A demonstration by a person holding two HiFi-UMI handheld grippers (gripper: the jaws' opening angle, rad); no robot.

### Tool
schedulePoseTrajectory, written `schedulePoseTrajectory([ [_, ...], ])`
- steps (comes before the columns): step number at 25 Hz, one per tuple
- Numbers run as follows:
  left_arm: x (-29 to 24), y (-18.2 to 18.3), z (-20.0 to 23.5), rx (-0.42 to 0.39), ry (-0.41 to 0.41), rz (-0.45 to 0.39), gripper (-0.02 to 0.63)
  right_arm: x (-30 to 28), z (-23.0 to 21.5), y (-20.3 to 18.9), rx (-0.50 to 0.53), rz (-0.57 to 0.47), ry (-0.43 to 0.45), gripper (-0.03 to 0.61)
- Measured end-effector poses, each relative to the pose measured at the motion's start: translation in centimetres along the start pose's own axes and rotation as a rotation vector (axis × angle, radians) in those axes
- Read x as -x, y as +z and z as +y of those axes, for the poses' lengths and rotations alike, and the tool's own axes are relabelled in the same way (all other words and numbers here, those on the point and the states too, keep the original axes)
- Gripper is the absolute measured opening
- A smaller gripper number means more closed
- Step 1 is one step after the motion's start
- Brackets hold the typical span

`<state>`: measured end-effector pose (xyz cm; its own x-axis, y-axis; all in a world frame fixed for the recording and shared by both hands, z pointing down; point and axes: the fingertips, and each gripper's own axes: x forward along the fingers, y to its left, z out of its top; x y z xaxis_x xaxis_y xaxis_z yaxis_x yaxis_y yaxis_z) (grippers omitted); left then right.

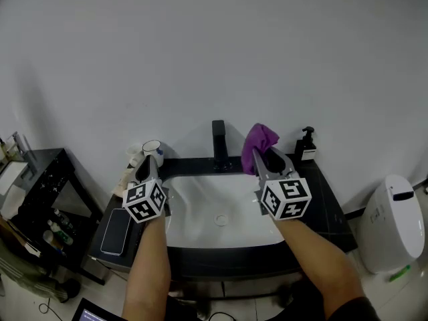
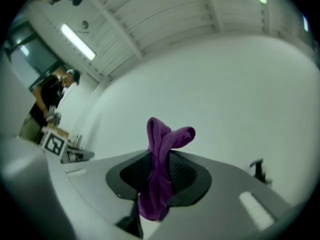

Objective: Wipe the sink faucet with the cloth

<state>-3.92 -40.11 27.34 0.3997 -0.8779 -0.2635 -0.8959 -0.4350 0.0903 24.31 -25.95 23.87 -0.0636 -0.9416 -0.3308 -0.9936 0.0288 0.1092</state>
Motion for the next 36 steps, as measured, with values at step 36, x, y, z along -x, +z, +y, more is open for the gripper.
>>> schedulePoseTrajectory([
  [36, -1.5, -4.8, -9.2, -0.169, -0.229, 0.159, 0.017, 0.6, -2.5, -9.9, 0.049, 0.346, -0.047, 0.091],
])
